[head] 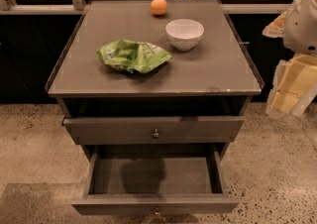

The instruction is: Place green rice chip bag into middle drawer

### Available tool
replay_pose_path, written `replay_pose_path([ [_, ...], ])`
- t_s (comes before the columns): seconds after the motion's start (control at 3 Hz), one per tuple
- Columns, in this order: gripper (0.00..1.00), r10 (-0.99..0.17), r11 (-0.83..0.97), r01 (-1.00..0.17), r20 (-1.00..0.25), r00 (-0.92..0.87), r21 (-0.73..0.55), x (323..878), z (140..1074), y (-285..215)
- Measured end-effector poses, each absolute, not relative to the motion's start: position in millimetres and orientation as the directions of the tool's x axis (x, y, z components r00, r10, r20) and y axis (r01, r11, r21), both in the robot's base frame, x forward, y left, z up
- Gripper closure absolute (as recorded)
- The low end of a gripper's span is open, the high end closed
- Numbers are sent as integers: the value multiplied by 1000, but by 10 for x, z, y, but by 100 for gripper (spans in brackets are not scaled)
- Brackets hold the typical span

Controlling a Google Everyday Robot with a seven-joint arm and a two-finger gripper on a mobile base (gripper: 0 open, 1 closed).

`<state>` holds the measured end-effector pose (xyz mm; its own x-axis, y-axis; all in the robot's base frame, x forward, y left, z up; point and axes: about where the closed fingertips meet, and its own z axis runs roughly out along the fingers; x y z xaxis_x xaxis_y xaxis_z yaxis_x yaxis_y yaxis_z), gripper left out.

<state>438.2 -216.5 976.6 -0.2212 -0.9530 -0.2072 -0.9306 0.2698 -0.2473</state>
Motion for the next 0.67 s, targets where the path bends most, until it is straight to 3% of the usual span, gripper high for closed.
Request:
replay_pose_path([
  [0.67,0,-954,253,-933,-227,-196,-257,4473,9755,-2054],
])
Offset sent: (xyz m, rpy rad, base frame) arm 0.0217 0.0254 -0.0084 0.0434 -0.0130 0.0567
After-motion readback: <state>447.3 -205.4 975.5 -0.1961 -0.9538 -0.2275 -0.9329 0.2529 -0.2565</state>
